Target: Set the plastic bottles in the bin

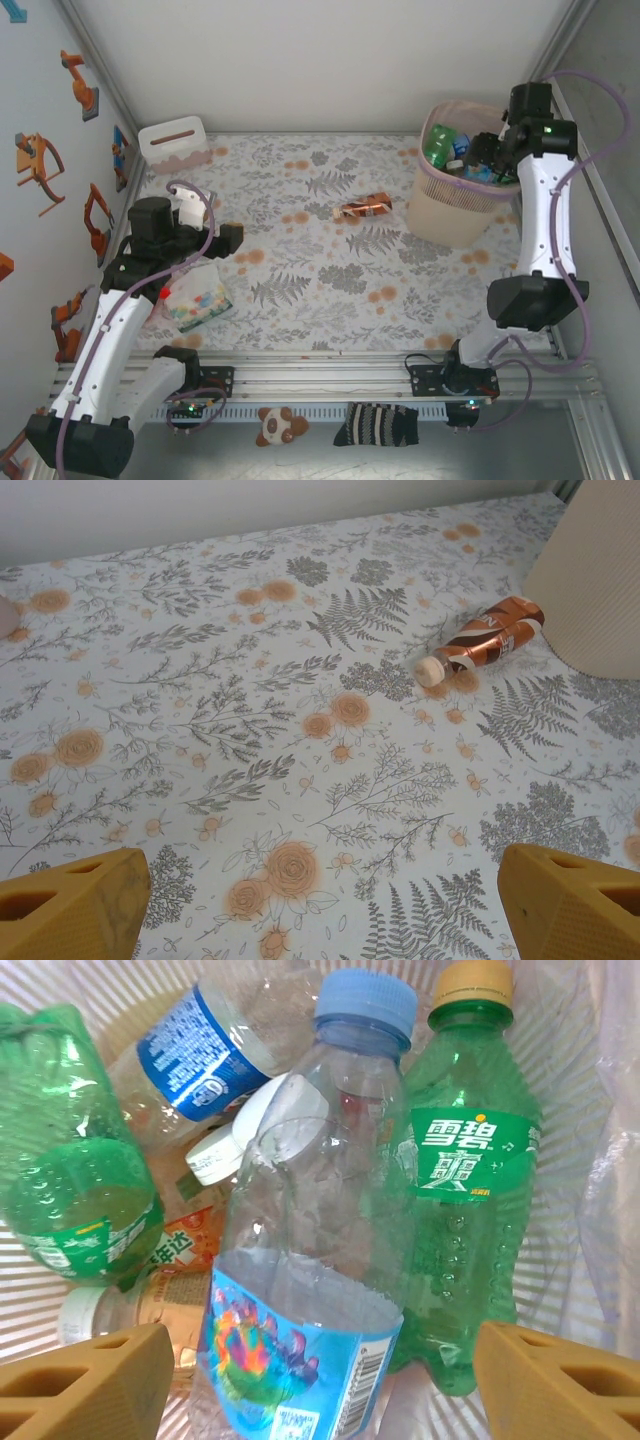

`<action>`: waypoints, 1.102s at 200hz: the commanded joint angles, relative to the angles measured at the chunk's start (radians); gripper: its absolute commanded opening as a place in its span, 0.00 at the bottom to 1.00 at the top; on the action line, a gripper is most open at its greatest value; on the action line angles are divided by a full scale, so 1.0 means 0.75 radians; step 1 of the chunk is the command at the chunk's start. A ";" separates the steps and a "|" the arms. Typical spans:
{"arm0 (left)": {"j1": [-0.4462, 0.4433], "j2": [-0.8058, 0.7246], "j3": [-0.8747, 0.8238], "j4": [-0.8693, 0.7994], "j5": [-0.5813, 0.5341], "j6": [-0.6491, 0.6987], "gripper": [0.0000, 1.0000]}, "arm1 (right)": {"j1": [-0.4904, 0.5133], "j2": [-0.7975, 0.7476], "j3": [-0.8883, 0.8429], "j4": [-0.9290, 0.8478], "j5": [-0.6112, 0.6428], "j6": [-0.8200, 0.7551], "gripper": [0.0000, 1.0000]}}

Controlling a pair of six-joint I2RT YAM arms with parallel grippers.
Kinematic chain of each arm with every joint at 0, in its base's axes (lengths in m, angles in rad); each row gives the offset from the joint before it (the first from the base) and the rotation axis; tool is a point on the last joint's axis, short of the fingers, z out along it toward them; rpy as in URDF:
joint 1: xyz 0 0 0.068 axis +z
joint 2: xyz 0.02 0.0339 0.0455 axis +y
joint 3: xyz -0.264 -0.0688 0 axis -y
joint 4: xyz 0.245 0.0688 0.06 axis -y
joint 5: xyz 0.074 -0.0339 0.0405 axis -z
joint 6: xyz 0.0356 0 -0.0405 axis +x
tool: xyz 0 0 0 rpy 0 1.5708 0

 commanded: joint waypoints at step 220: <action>0.007 -0.001 0.023 -0.009 0.016 -0.001 0.89 | 0.028 -0.043 -0.028 0.035 -0.177 -0.006 0.46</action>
